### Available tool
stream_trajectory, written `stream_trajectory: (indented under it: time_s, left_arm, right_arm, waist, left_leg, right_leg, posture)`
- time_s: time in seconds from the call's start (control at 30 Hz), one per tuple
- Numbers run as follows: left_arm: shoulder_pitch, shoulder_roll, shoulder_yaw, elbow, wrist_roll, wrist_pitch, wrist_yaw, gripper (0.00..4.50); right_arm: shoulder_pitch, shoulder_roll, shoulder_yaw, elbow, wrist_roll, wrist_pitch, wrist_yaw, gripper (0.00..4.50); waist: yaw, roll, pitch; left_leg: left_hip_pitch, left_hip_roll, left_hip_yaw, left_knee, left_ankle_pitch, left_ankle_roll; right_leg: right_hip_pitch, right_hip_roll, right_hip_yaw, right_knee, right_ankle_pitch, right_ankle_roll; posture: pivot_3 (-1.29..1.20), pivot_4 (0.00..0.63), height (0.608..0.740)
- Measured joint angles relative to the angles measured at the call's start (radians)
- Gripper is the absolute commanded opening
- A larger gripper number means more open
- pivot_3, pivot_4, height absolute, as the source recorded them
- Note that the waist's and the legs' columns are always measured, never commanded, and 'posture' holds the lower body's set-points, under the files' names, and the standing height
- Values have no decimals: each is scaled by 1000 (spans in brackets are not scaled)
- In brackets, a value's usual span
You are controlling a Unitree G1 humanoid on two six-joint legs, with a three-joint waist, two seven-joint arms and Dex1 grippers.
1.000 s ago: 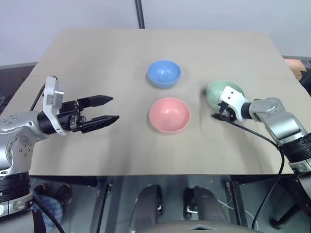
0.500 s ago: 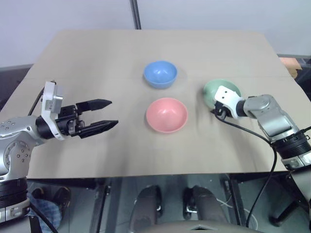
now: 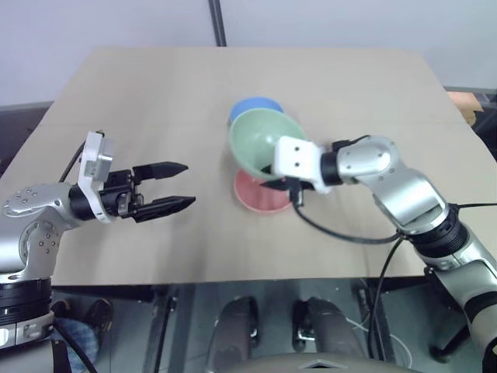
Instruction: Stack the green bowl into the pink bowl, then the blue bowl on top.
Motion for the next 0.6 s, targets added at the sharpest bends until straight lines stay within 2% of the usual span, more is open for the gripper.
stream_trajectory:
  time_s: [0.07, 0.13, 0.17, 0.2, 0.23, 0.3, 0.4, 0.53, 0.57, 0.6]
  left_arm:
    - [-12, 1, -7, 6, 7, -1, -3, 4500]
    - [-24, 1, -23, 9, 8, -2, -7, 4500]
    - [-26, 1, -27, 10, 8, -3, -8, 4500]
    - [-26, 1, -31, 11, 8, -3, -8, 4500]
    - [-26, 1, -31, 13, 8, -3, -8, 4500]
    - [-28, 1, -32, 15, 8, -3, -8, 4500]
    - [-35, 1, -33, 15, 8, -3, -4, 4500]
    - [-35, 1, -34, 15, 9, -3, 3, 4500]
    - [-35, 0, -35, 13, 9, -4, 9, 4500]
    - [-35, 0, -36, 13, 10, -6, 11, 4500]
  right_arm:
    - [-7, 21, 45, -5, -24, 11, -2, 545]
    - [-8, 32, 85, -4, -49, 15, -2, 1555]
    - [-9, 40, 91, -4, -56, 14, -2, 1870]
    - [-12, 44, 94, -4, -60, 13, -3, 2547]
    - [-14, 51, 93, 0, -65, 14, -12, 2724]
    - [-27, 90, 71, 30, -73, 35, -51, 2724]
    - [-48, 85, 25, 35, -60, 58, -60, 2724]
    - [-54, 57, -120, 14, 13, 136, -53, 2724]
    - [-39, 51, -236, -38, 98, 231, -50, 2724]
    - [-33, 45, -288, -58, 133, 271, -48, 2724]
  waist:
    - [0, 0, 0]
    - [0, 0, 0]
    - [-1, 0, 0]
    - [-1, 0, 0]
    - [-1, 0, 0]
    - [-3, 0, 0]
    - [-2, 0, 0]
    - [0, -1, 0]
    - [0, -1, 0]
    - [1, -1, 0]
  left_leg:
    - [0, 0, 0, 0, 0, 0]
    - [0, 0, 0, 0, 0, 0]
    - [0, 0, 0, 0, 0, 0]
    - [0, 0, 0, 0, 0, 0]
    - [0, 0, 0, 0, 0, 0]
    - [0, 0, 0, 0, 0, 0]
    - [0, 0, 0, 0, 0, 0]
    - [-1, 0, 0, 0, 0, 0]
    - [-1, 0, 0, 0, 0, 0]
    - [0, 0, 0, 0, 0, 0]
  right_leg:
    - [0, 0, 0, 0, 0, 0]
    - [0, 0, 0, 0, 0, 0]
    - [0, 0, 0, 0, 0, 0]
    - [0, 0, 0, 0, 0, 0]
    - [0, 0, 0, 0, 0, 0]
    - [0, 0, 0, 1, 0, 0]
    - [-1, 0, 0, 1, 0, 0]
    - [-1, 0, 0, 0, 0, -1]
    - [-1, 0, 0, 0, 2, -3]
    - [-1, 0, 0, 0, 2, -4]
  posture:
    - [0, 150, 740]
    - [0, 150, 740]
    - [0, 150, 740]
    - [0, 150, 740]
    - [0, 150, 740]
    - [0, 150, 740]
    - [0, 150, 740]
    - [0, 150, 740]
    - [0, 150, 740]
    - [0, 150, 740]
